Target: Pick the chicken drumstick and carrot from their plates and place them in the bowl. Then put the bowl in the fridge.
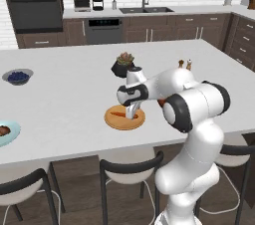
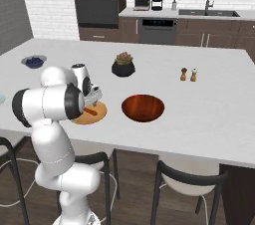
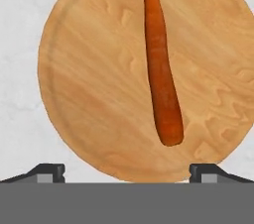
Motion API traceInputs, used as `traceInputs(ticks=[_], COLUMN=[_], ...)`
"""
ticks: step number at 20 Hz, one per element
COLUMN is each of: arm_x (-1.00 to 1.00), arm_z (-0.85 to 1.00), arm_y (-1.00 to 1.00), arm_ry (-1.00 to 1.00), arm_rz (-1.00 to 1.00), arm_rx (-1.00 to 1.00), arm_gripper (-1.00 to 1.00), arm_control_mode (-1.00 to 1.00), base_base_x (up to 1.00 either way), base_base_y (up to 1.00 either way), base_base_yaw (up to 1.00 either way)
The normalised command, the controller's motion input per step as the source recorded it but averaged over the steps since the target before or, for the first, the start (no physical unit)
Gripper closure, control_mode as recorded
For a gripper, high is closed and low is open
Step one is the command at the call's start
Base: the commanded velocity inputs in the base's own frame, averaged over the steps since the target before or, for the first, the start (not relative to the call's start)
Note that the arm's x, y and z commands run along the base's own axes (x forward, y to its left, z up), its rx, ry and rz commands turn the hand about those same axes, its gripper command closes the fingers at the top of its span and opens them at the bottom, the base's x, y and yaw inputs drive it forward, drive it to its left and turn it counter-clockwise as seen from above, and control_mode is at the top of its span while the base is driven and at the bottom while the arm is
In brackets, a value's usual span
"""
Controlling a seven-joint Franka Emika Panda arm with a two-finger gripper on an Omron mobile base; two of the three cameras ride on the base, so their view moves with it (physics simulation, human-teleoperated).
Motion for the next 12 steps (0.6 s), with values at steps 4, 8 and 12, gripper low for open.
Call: traceInputs(ticks=[4, 8, 12], arm_x=[0.27, 0.31, 0.23], arm_z=[-0.24, -0.34, -0.28], arm_y=[0.0, 0.0, 0.0], arm_ry=[0.0, 0.0, 0.0], arm_rz=[0.0, 0.0, 0.0], arm_rx=[0.0, 0.0, 0.0], arm_gripper=[-1.0, -1.0, -1.0], arm_control_mode=[-1.0, -1.0, -1.0], base_base_x=[0.0, 0.0, 0.0], base_base_y=[0.0, 0.0, 0.0], base_base_yaw=[0.0, 0.0, 0.0])
